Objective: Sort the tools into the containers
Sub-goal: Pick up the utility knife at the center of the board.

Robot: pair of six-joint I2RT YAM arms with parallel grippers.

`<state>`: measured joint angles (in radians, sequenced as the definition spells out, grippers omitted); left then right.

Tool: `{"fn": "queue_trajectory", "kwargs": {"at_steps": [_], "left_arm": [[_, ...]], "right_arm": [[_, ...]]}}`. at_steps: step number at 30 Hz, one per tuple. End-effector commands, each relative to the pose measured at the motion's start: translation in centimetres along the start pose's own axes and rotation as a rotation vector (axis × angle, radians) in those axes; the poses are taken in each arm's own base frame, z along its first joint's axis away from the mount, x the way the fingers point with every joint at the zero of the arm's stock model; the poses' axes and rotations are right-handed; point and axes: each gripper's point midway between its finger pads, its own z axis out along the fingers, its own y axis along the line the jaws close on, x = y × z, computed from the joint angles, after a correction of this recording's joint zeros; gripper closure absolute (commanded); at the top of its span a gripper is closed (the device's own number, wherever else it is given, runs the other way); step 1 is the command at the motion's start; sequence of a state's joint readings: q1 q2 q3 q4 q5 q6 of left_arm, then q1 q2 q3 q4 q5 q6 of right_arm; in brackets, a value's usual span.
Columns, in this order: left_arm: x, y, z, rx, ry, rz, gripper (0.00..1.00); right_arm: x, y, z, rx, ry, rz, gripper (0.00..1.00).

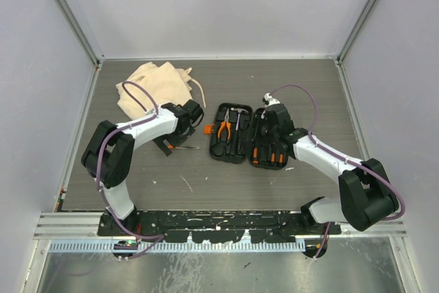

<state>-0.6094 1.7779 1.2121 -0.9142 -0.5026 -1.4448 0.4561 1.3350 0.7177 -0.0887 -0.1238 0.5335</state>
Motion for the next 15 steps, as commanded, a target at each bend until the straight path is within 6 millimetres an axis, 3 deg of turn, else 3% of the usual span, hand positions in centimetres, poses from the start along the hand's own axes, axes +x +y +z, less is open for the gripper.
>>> {"fn": "queue_trajectory", "kwargs": {"at_steps": [1,7,15], "left_arm": [[-1.2,-0.5,1.4,-0.006,-0.049,-0.053,0.05],[-1.2,0.2,2.9,-0.044,-0.044,-0.058,0.12],[-0.7,1.0,3.7,-0.067,-0.037,-0.052,0.36]], "right_arm": [[-1.3,1.2,-0.7,-0.046,-0.047,-0.001,0.46],[-1.2,1.1,-0.7,-0.045,-0.043,0.001,0.46],[-1.1,1.0,-0.6,-0.041,-0.039,0.008,0.46]]}}
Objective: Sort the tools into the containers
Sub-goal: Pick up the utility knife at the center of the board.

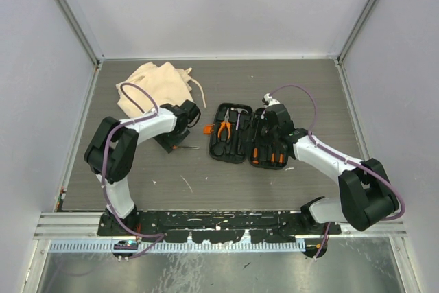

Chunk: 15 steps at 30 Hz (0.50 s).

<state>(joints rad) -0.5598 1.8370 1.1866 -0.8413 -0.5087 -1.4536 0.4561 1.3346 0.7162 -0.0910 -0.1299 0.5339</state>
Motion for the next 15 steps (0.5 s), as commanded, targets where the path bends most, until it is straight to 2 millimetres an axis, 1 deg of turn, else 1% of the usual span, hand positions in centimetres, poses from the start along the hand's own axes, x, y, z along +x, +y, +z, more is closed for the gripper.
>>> {"fn": "queue_trajectory", "kwargs": {"at_steps": [1,6,10,15], "left_arm": [[-0.2,1.0,0.9,-0.033,-0.030,-0.004,0.40],[-0.3,1.2,1.1,-0.038,-0.037,0.014,0.61],[-0.8,1.0,0.9,-0.029,-0.058,0.051,0.78],[-1.4,0.7,0.8,-0.026,-0.078,0.099,0.92]], "right_arm": [[-1.2,1.0,-0.5,-0.036,-0.044,0.008,0.46],[-1.2,1.0,-0.5,-0.036,-0.045,0.009,0.46],[-1.1,0.9,-0.4,-0.033,-0.041,0.012,0.46],[-1.1,0.9,-0.3,-0.032,-0.039,0.017,0.46]]}}
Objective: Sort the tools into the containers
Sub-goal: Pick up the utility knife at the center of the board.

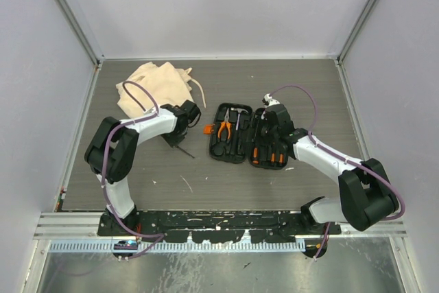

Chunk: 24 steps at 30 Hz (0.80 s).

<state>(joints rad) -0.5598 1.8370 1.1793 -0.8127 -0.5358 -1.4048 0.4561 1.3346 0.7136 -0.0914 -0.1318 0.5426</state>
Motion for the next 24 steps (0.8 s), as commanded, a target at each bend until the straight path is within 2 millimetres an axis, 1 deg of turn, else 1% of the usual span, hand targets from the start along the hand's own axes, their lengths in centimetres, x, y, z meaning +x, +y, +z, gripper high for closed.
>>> {"fn": "queue_trajectory", "kwargs": {"at_steps": [1,5,9,10,16,21,24], "left_arm": [[-0.9,0.8,0.5,-0.040,-0.046,0.071,0.94],[-0.8,0.3,0.4,-0.023,-0.031,0.117,1.00],[-1.2,-0.5,-0.5,0.014,-0.023,0.172,1.00],[-1.4,-0.8,-0.9,0.029,-0.023,0.187,1.00],[-2.4,-3.6,-3.4,0.201,-0.032,0.262,1.00],[-2.1,-5.8,-5.6,0.318,-0.032,0.333,1.00],[-1.8,-7.5,-7.7,0.387,-0.029,0.357,1.00]], "right_arm": [[-1.2,0.9,-0.4,-0.033,-0.043,0.007,0.46],[-1.3,0.9,-0.4,-0.031,-0.047,0.006,0.46],[-1.5,0.8,-0.7,-0.022,-0.059,0.005,0.46],[-1.6,0.8,-0.7,-0.021,-0.062,0.005,0.46],[-2.0,0.6,-1.0,-0.004,-0.084,0.015,0.46],[-2.6,0.2,-1.5,0.026,-0.116,0.025,0.46],[-2.9,-0.4,-2.1,0.065,-0.134,0.030,0.46]]}}
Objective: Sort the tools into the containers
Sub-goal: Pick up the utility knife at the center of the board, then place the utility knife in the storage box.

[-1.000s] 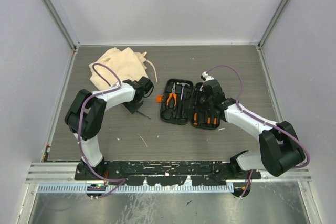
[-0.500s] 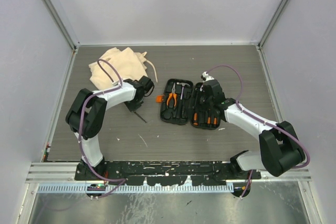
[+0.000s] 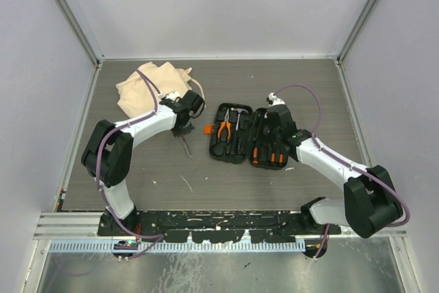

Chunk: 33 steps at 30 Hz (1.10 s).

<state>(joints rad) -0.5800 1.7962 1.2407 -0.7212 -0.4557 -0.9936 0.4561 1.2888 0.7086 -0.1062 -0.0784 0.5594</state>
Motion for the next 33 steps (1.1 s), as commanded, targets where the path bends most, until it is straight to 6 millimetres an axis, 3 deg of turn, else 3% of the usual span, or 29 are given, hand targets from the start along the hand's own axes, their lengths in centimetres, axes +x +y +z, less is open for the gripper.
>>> {"fn": "queue_trajectory", "kwargs": {"at_steps": [1,6,11,18,26,33], "left_arm": [[-2.8,-5.0,-4.5,0.196,-0.077,0.040,1.00],[-3.2,-9.8,-7.8,0.316,-0.101,0.107,1.00],[-2.4,-15.6,-10.0,0.425,-0.115,0.228,1.00],[0.9,-21.2,-10.3,0.492,-0.098,0.410,1.00],[3.5,-24.5,-9.6,0.545,-0.095,0.529,1.00],[4.6,-25.3,-8.4,0.541,-0.063,0.530,1.00]], "right_arm": [[-2.2,-0.5,-1.4,0.059,-0.095,0.025,0.46],[-3.4,-3.3,-3.5,0.177,-0.194,0.122,0.46],[-3.6,-6.2,-4.6,0.167,-0.184,0.259,0.46],[-3.2,-7.7,-5.7,0.177,-0.184,0.272,0.46],[-2.4,-8.0,-5.6,0.179,-0.164,0.277,0.46],[-2.1,-8.1,-5.6,0.180,-0.154,0.274,0.46]]}}
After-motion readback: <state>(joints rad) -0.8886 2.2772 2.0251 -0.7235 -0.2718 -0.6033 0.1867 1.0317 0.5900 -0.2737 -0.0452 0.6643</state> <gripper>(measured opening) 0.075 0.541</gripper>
